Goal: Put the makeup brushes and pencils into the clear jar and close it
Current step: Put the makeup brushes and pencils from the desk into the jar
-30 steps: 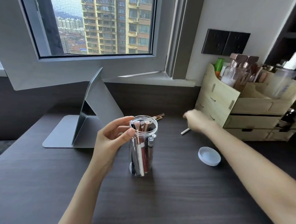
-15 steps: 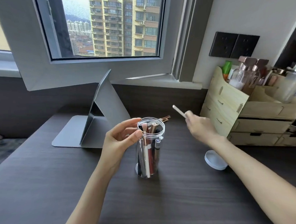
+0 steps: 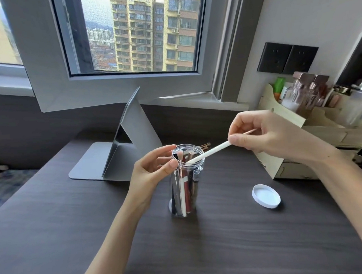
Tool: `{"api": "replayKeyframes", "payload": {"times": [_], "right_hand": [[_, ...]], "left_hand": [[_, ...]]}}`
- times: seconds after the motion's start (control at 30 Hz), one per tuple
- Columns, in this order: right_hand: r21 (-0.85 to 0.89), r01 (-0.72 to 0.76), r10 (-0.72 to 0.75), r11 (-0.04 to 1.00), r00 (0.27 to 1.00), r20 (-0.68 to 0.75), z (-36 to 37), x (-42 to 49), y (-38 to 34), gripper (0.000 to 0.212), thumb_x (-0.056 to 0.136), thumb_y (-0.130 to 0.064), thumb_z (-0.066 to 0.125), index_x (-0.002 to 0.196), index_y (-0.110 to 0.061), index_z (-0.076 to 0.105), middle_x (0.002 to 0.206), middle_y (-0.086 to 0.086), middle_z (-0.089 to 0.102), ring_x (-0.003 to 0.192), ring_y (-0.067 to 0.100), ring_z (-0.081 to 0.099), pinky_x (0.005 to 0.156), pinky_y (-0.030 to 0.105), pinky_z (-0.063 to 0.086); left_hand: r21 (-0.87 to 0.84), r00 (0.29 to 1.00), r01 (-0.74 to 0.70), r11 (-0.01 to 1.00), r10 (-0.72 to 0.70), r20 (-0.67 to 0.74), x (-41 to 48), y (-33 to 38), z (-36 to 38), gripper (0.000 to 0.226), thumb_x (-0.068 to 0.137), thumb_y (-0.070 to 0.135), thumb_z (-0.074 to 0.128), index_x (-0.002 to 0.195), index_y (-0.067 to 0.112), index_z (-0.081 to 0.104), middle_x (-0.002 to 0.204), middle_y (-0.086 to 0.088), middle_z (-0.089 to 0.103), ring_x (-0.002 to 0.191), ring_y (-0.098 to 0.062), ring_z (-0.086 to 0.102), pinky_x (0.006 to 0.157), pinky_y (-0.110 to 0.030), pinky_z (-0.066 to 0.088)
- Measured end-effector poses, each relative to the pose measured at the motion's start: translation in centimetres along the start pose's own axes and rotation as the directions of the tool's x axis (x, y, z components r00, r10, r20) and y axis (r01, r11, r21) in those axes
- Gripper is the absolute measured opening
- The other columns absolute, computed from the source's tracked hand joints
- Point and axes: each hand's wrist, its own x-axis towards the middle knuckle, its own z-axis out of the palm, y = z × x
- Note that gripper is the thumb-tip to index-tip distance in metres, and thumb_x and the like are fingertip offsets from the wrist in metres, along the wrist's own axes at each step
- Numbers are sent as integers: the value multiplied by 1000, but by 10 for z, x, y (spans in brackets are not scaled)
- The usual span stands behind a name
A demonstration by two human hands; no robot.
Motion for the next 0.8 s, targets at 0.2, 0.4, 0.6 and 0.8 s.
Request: {"api": "replayKeyframes", "payload": {"times": [0.2,0.4,0.6,0.8], "right_hand": [[134,41,-36,990,999,-33,26,30,-2,19,85,-27,65,79,-10,71,52,-9,53,49,6,44,48,12,37],[-162,200,-212,966,975,-60,68,49,-3,5,88,-16,60,85,-16,63,66,-5,63,59,11,60,61,26,52],[33,21,-9,999,941,-338,54,78,48,11,88,-16,59,83,-17,68,63,-2,64,62,9,59,67,24,49],[-394,-336,273,856,939,-207,88,128,155,27,91,-16,49,112,-14,67,120,8,68,113,27,59,95,34,46]], "left_hand": [[5,1000,3,1000,-3,0,0,1,1,37,66,23,74,103,19,71,92,2,77,86,-16,69,73,-22,53],[23,1000,-3,1000,2,6,-1,2,1,31,73,12,67,102,20,70,90,5,77,85,-12,70,72,-19,53],[19,1000,-3,1000,3,-1,0,3,1,34,65,26,74,98,25,72,88,5,77,83,-10,69,69,-17,52],[11,1000,-4,1000,4,-1,2,1,1,30,67,14,74,96,25,73,86,7,77,80,-8,69,66,-16,52]]}}
